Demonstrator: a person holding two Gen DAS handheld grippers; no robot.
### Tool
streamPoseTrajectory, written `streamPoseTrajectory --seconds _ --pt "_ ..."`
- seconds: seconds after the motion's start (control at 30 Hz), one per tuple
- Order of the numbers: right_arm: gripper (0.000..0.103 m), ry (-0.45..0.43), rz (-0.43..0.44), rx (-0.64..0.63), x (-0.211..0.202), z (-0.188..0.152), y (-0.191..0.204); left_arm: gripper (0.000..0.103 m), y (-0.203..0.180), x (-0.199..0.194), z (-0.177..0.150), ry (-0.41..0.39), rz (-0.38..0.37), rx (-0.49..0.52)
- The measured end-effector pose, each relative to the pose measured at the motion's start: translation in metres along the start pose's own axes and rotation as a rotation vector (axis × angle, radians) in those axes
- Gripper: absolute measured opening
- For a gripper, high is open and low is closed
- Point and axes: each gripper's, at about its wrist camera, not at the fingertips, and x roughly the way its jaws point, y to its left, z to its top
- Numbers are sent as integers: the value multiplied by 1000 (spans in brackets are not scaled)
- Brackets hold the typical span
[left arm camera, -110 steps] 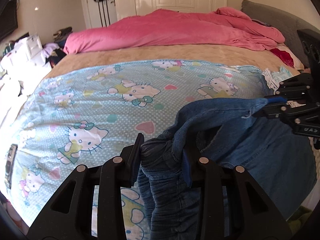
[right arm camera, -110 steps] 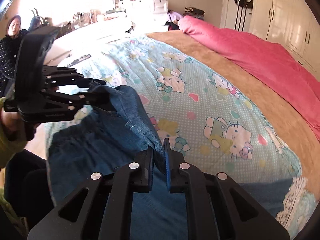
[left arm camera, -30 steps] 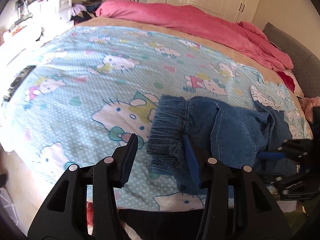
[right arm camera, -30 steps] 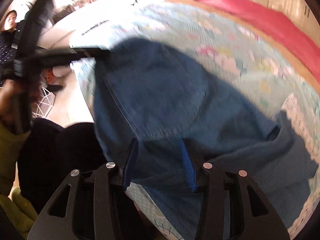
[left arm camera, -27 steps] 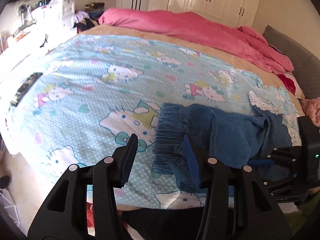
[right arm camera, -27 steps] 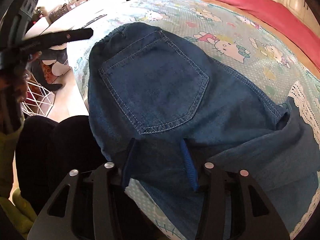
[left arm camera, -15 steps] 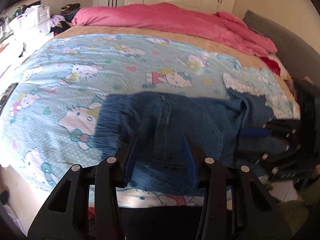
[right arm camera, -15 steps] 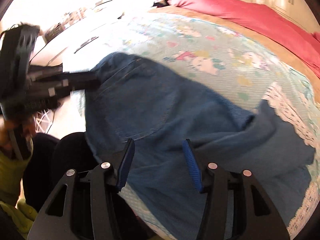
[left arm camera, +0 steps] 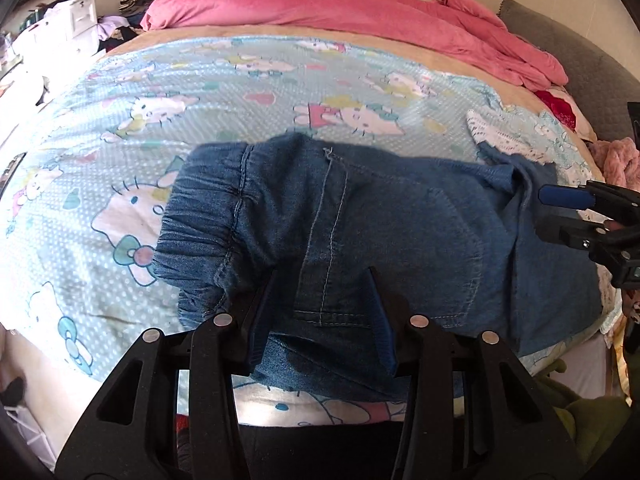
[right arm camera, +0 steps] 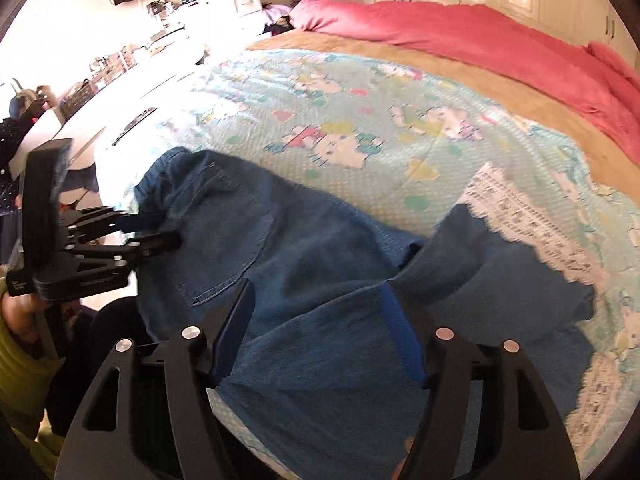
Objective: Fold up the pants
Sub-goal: 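Lower the folded pants onto the sheet and open both tools, then reach the right tool to the lace-trimmed hem and grasp it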
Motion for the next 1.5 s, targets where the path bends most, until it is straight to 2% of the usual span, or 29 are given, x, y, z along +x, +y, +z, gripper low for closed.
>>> streamPoseTrajectory --seconds 0.03,0.17,0.3,0.53,0.8,1.03,1.27,1.5 --pt "64 -13 -7 5 -5 2 -4 36 -1 -6 2 -15 -3 -1" --pt "64 -50 -54 34 -19 8 -21 50 -1 -34 10 -91 -5 -6" --pt "64 -66 -89 71 -28 12 -41 58 -5 -48 16 -123 -14 -3" --pt "64 -64 -106 88 -26 28 -61 74 -24 -52 21 -127 -40 26" --pt "64 -20 -112 113 -1 59 -88 92 -47 -41 25 -109 -91 51" --pt "64 23 -121 148 21 77 -115 93 -68 -22 28 -73 -99 87" --pt "64 60 -170 165 32 90 -148 93 -90 -4 24 -17 -161 113" --pt "64 120 -133 152 56 101 -158 93 -109 9 21 17 -202 139"
